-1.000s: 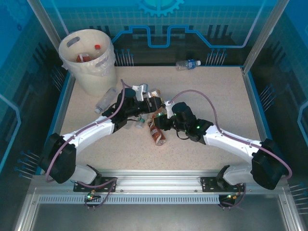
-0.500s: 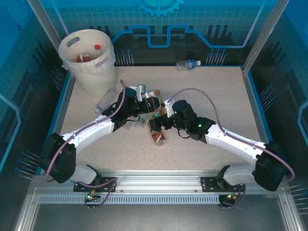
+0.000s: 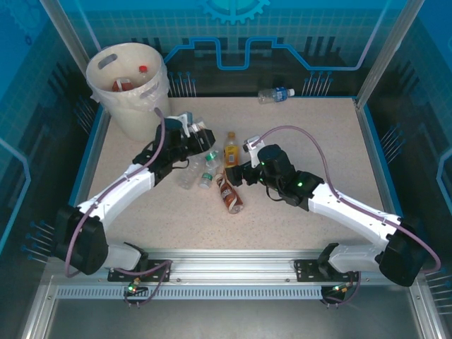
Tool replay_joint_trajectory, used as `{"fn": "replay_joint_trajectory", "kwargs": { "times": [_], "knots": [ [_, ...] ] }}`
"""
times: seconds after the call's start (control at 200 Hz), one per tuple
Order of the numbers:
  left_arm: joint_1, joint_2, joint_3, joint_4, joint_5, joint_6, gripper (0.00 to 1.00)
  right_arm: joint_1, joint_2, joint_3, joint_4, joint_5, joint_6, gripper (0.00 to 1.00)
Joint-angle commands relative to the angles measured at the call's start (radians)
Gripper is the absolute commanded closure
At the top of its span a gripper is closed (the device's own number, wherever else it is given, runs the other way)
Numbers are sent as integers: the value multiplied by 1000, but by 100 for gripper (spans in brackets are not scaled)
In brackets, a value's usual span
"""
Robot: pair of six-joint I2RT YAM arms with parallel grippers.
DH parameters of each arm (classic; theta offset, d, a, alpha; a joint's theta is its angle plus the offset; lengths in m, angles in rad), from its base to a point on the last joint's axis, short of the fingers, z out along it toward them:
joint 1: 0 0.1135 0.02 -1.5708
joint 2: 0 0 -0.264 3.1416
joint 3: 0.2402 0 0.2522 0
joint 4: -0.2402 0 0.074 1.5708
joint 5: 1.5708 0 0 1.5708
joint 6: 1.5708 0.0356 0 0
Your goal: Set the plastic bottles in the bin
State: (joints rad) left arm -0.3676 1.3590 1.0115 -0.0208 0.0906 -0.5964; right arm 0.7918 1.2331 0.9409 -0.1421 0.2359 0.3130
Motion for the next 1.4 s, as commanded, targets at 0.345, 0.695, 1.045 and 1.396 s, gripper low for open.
{"fn": "replay_joint_trajectory", "kwargs": {
  "times": [0.345, 0.695, 1.045, 1.396],
  "knots": [
    [180, -37, 279, -5, -75, 216, 48, -4, -17, 17, 94, 75, 3, 0],
    [321, 85, 479, 94, -155, 245, 48, -11, -15, 33, 72, 75, 2, 0],
    [493, 268, 649, 146, -157, 112, 48, -20, -20, 17, 73, 74, 21, 0],
    [590, 501, 830, 75, -138, 7, 47, -23, -12, 23, 53, 72, 32, 0]
  ]
}}
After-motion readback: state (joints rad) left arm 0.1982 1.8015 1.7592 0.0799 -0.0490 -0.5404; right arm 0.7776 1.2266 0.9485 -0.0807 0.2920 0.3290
